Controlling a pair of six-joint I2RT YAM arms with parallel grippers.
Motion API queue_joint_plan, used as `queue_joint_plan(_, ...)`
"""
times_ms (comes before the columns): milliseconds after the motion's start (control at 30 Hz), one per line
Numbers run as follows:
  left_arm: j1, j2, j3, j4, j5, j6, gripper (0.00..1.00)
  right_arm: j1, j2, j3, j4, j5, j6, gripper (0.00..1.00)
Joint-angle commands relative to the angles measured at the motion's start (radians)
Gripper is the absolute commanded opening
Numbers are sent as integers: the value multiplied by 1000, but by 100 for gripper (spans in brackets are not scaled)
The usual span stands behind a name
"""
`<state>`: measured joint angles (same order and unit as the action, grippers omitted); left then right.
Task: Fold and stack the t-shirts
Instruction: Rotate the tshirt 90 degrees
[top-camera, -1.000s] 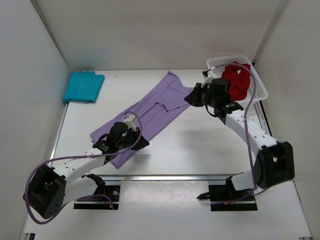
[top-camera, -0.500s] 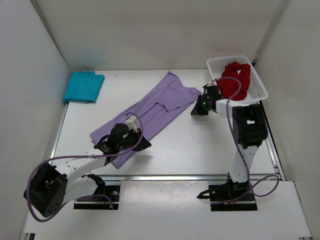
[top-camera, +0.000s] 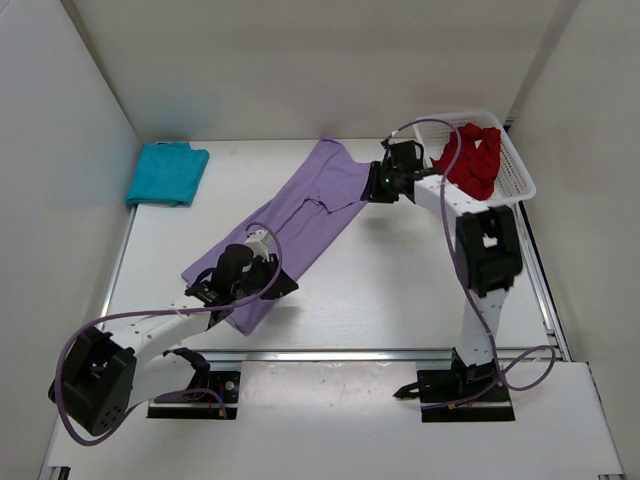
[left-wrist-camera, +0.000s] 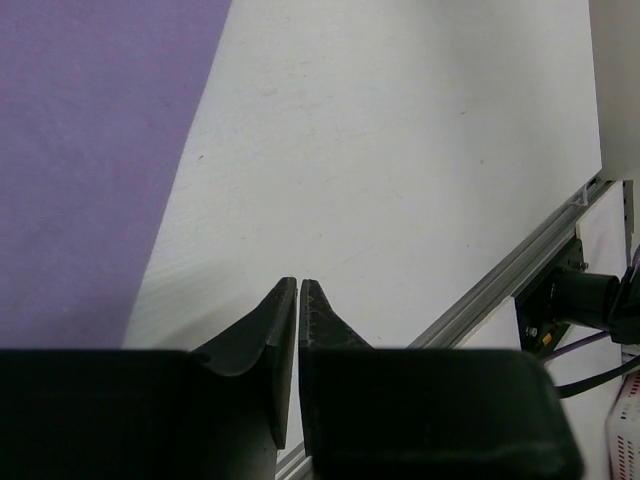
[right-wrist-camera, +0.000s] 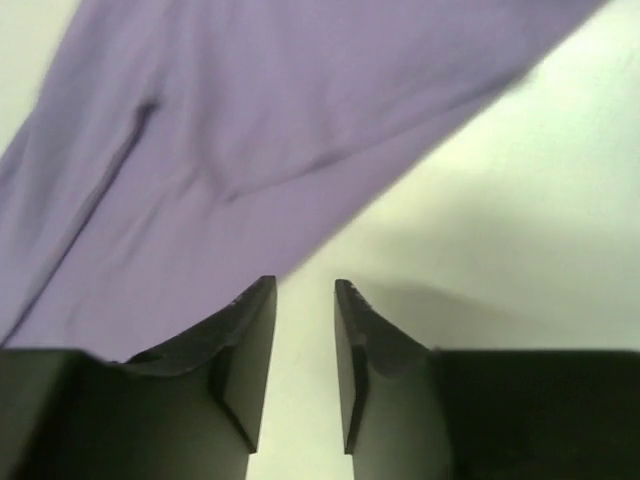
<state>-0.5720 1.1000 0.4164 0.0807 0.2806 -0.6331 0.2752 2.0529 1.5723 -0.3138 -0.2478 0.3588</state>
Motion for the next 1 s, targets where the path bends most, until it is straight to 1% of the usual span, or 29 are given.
queue_joint_plan(0, 14, -12, 45, -33, 26, 10, 18, 51, -279, -267, 120, -1, 50, 29)
queue_joint_plan(67, 41, -28, 70, -67, 23, 24, 19, 123, -370, -508, 279, -40, 100, 35)
queue_joint_plan(100, 61, -41, 79, -81, 16, 38, 20, 181, -397, -550, 338, -44, 141, 35)
queue_joint_plan(133, 73, -55, 90, -128, 23, 41, 20, 247, -407, -619, 373, -50, 185, 36)
queue_joint_plan(167, 98, -66, 96, -140, 16, 41, 20, 271, -402, -645, 424, -62, 206, 38)
queue_joint_plan(200, 118, -89, 97, -156, 23, 35, 21, 321, -387, -678, 473, -73, 248, 39)
queue_joint_plan(267, 129, -124, 91, -154, 3, 32, 22, 387, -337, -707, 536, -71, 319, 41)
queue_joint_plan(333, 129, -137, 91, -162, 6, 27, 21, 427, -291, -693, 588, -85, 348, 45)
queue_joint_plan(400, 124, -150, 81, -154, 14, 15, 22, 453, -240, -666, 602, -68, 380, 47)
queue_joint_plan(500, 112, -170, 52, -139, 3, -2, 21, 475, -154, -643, 654, -65, 440, 47)
queue_joint_plan(600, 115, -178, 53, -141, 5, -7, 22, 483, -90, -615, 676, -68, 480, 41)
queue_joint_plan(667, 118, -178, 56, -147, 2, -1, 21, 476, -57, -588, 665, -77, 487, 32)
queue_joint_plan(700, 112, -177, 48, -144, 0, -2, 22, 469, -42, -578, 670, -88, 491, 29)
queue_joint_plan(733, 113, -177, 45, -148, -6, 3, 22, 461, -40, -572, 674, -97, 494, 24)
queue_joint_plan(833, 113, -175, 44, -147, -14, 4, 21, 438, -57, -575, 664, -113, 471, 4)
queue_joint_plan(867, 115, -172, 50, -156, -17, 1, 21, 432, -66, -599, 654, -119, 470, 0)
queue_joint_plan(900, 109, -169, 51, -156, -15, 1, 22, 414, -98, -619, 663, -123, 462, 0)
queue_joint_plan(967, 95, -155, 53, -156, -26, 6, 21, 363, -169, -725, 657, -126, 436, 0)
